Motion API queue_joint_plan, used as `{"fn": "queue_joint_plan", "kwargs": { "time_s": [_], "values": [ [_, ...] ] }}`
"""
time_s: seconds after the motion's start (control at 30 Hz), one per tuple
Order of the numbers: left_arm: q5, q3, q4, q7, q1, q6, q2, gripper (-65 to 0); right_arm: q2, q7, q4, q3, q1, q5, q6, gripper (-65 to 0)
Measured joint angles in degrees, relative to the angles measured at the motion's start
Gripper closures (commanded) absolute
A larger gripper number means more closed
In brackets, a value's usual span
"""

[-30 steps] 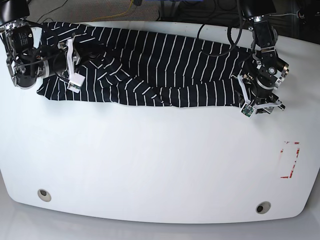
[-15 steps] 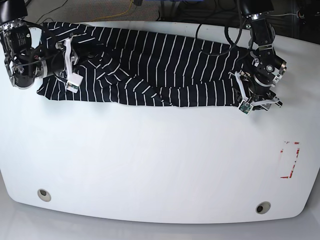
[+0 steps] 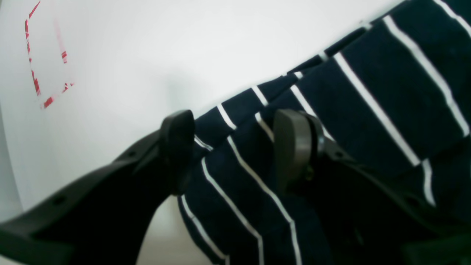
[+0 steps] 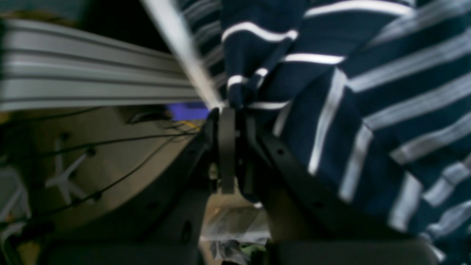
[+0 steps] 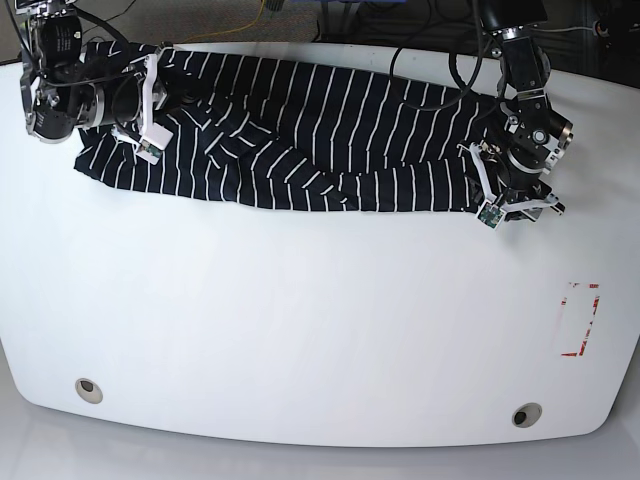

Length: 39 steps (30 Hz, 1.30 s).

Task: Layout the t-shirt on the table in an organized manner, then fold the t-shirt properly
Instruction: 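Release the fabric and move the right gripper back along the fold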

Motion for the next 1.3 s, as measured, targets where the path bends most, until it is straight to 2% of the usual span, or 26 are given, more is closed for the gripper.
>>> {"fn": "queue_joint_plan", "kwargs": {
  "time_s": [0.23, 0.4, 0.53, 0.8, 0.93, 1.3],
  "values": [
    [-0.2, 0.0, 0.0, 0.0, 0.0, 0.0, 0.0, -31.8, -4.4, 0.6, 0.5, 1.0, 0.2, -7.8, 0.1, 0.0],
    [-0.2, 0.0, 0.0, 0.0, 0.0, 0.0, 0.0, -31.8, -5.3, 0.5, 0.5, 0.7, -1.1, -12.5, 0.0, -1.0],
    [-0.2, 0.0, 0.0, 0.0, 0.0, 0.0, 0.0, -31.8, -5.1, 0.4, 0.5, 0.8, -2.4, -14.7, 0.1, -7.6],
    [-0.2, 0.0, 0.0, 0.0, 0.0, 0.0, 0.0, -31.8, -6.0, 0.9, 0.5, 0.9, -4.7, -20.0, 0.0, -31.9],
    [-0.2, 0.1, 0.0, 0.0, 0.0, 0.0, 0.0, -31.8, -7.2, 1.1, 0.4, 0.7, -5.0, -22.6, 0.0, -40.7],
    [-0.2, 0.2, 0.0, 0.0, -0.3, 0.0, 0.0, -31.8, -7.2, 1.5, 0.5, 2.2, -1.1, -23.6, 0.1, -42.3]
  ]
}}
